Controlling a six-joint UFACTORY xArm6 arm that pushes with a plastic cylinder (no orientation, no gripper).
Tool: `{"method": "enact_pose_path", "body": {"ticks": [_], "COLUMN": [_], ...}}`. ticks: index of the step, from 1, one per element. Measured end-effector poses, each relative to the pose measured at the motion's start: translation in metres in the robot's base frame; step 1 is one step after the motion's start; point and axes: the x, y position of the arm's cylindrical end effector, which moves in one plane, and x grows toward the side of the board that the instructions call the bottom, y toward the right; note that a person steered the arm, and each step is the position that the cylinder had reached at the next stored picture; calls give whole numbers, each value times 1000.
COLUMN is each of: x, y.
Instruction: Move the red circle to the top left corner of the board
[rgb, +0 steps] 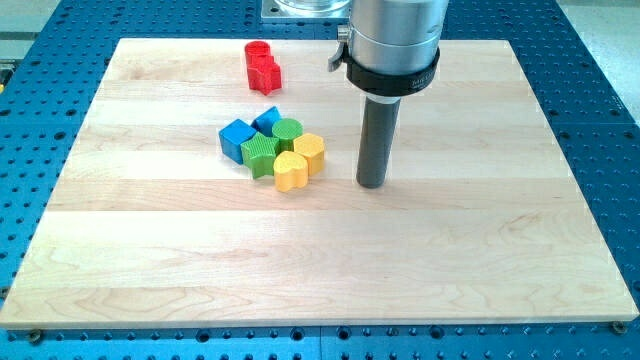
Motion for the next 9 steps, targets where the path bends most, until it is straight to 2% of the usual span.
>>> {"method": "enact_pose_path", "body": {"ticks": [2,3,4,5,7,8,9], "x": [0,-92,-165,-208,-216,-207,-200], "y": [2,56,36,-15,-145,-184,-187]}}
